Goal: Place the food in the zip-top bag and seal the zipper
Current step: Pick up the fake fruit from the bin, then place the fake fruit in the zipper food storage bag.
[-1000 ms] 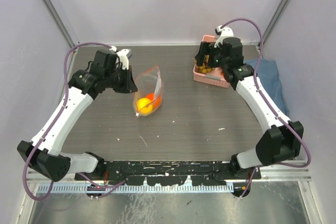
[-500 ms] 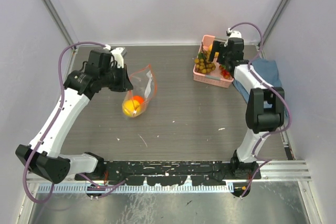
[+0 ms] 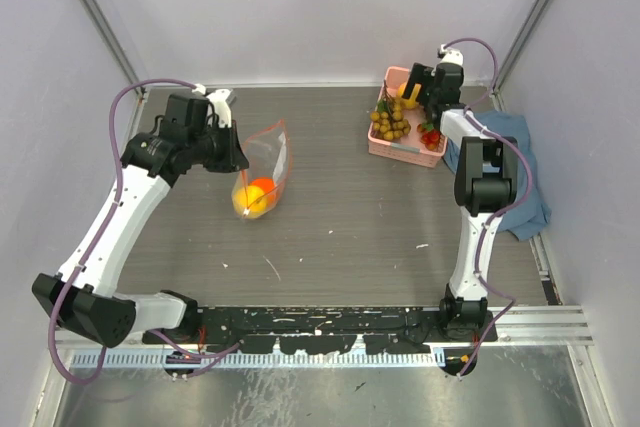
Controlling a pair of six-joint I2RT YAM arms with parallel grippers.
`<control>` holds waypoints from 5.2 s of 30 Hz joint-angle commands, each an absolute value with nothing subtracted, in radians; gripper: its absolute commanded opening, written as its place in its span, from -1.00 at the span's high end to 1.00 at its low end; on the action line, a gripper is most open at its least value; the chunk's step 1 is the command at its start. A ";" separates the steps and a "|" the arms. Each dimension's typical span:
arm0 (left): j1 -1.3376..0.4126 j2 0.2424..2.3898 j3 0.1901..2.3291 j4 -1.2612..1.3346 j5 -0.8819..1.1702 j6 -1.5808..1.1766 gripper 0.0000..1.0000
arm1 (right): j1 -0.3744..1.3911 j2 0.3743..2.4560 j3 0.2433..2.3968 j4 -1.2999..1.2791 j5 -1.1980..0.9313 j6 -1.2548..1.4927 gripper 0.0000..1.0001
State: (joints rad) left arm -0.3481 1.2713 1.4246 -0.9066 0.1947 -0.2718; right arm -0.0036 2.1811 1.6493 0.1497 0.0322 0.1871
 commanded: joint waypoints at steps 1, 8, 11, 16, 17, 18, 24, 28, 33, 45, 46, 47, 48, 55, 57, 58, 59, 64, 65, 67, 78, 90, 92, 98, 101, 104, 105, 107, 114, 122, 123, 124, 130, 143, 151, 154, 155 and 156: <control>-0.337 1.302 1.429 -0.850 0.187 -0.253 1.00 | 0.000 2.252 1.753 0.271 0.002 0.185 -1.00; -0.329 1.322 1.430 -0.851 0.190 -0.254 1.00 | 0.000 2.387 1.879 0.226 -0.004 0.167 -1.00; -0.329 1.324 1.429 -0.851 0.193 -0.253 1.00 | 0.000 2.429 1.920 0.208 -0.031 0.160 -1.00; -0.329 1.328 1.430 -0.851 0.193 -0.252 1.00 | 0.000 2.491 1.981 0.176 -0.073 0.158 -1.00; -0.329 1.328 1.429 -0.851 0.193 -0.252 1.00 | 0.000 2.498 1.984 0.172 -0.075 0.158 -1.00; -0.328 1.328 1.429 -0.851 0.193 -0.253 1.00 | 0.000 2.498 1.982 0.173 -0.076 0.159 -0.99; -0.329 1.322 1.430 -0.849 0.200 -0.253 1.00 | -0.003 2.425 1.907 0.200 -0.098 0.156 -0.64; -0.328 1.320 1.428 -0.850 0.211 -0.256 1.00 | -0.005 2.339 1.833 0.231 -0.093 0.136 -0.42; -0.328 1.309 1.429 -0.847 0.220 -0.258 1.00 | -0.005 2.243 1.751 0.254 -0.082 0.122 -0.33; -0.329 1.310 1.430 -0.850 0.229 -0.259 1.00 | -0.005 2.001 1.560 0.246 0.017 0.093 -0.31; -0.328 1.308 1.431 -0.849 0.231 -0.260 1.00 | -0.005 1.986 1.547 0.236 0.032 0.090 -0.31; -0.328 1.307 1.430 -0.847 0.234 -0.261 1.00 | -0.005 1.973 1.539 0.221 0.053 0.089 -0.31; -0.329 1.306 1.429 -0.845 0.236 -0.262 1.00 | -0.005 1.957 1.527 0.206 0.075 0.088 -0.31; -0.328 1.304 1.429 -0.843 0.252 -0.265 1.00 | -0.006 1.846 1.419 0.161 0.140 0.094 -0.35; -0.329 1.302 1.429 -0.843 0.260 -0.267 1.00 | -0.005 1.829 1.397 0.150 0.141 0.099 -0.35; -0.328 1.300 1.428 -0.841 0.264 -0.269 1.00 | -0.005 1.820 1.395 0.136 0.142 0.101 -0.35; -0.328 1.298 1.428 -0.840 0.264 -0.269 1.00 | -0.005 1.814 1.389 0.124 0.144 0.101 -0.35; -0.328 1.293 1.427 -0.837 0.267 -0.270 1.00 | -0.005 1.756 1.329 0.112 0.138 0.112 -0.36; -0.329 1.294 1.427 -0.837 0.268 -0.271 1.00 | -0.005 1.741 1.319 0.103 0.132 0.118 -0.36; -0.330 1.297 1.428 -0.839 0.272 -0.270 1.00 | -0.005 1.704 1.293 0.095 0.121 0.128 -0.36; -0.328 1.295 1.428 -0.837 0.300 -0.272 1.00 | 0.025 1.412 1.105 0.007 0.019 0.210 -0.33; -0.328 1.297 1.424 -0.829 0.332 -0.269 1.00 | 0.265 1.127 0.991 -0.050 0.035 0.240 -0.31; -0.328 1.296 1.423 -0.830 0.343 -0.269 1.00 | 0.332 1.101 0.986 -0.040 0.029 0.230 -0.30; -0.329 1.299 1.425 -0.830 0.367 -0.268 1.00 | 0.532 1.059 0.979 0.030 0.052 0.192 -0.31; -0.330 1.296 1.424 -0.830 0.371 -0.267 1.00 | 0.604 1.067 0.989 0.074 0.032 0.172 -0.31; -0.330 1.295 1.424 -0.830 0.380 -0.265 1.00 | 0.674 1.084 0.997 0.125 0.006 0.131 -0.31; -0.331 1.295 1.425 -0.829 0.386 -0.266 1.00 | 0.693 1.089 1.001 0.141 -0.010 0.117 -0.31; -0.330 1.295 1.425 -0.829 0.390 -0.265 1.00 | 0.727 1.105 1.003 0.185 -0.067 0.085 -0.32; -0.330 1.294 1.423 -0.829 0.410 -0.265 1.00 | 0.780 1.211 1.027 0.287 -0.283 -0.003 -0.33; -0.330 1.293 1.425 -0.830 0.437 -0.263 1.00 | 0.785 1.330 1.014 0.417 -0.389 -0.055 -0.31; -0.330 1.294 1.425 -0.830 0.439 -0.264 1.00 | 0.785 1.344 1.015 0.429 -0.390 -0.060 -0.31; -0.330 1.295 1.425 -0.829 0.442 -0.263 1.00 | 0.784 1.361 1.018 0.439 -0.390 -0.063 -0.31; -0.333 1.293 1.425 -0.829 0.456 -0.260 1.00 | 0.785 1.480 1.037 0.478 -0.364 -0.090 -0.31; -0.343 1.297 1.425 -0.829 0.489 -0.257 1.00 | 0.784 1.728 1.120 0.662 -0.291 0.006 -0.39; -0.356 1.316 1.425 -0.830 0.509 -0.261 1.00 | 0.784 1.833 1.211 0.730 -0.155 0.248 -0.44; -0.362 1.322 1.425 -0.830 0.512 -0.262 1.00 | 0.785 1.869 1.245 0.740 -0.177 0.326 -0.45; -0.364 1.323 1.425 -0.829 0.512 -0.262 1.00 | 0.786 1.883 1.257 0.733 -0.177 0.341 -0.45; -0.365 1.322 1.424 -0.830 0.513 -0.262 1.00 | 0.786 1.897 1.267 0.716 -0.172 0.349 -0.46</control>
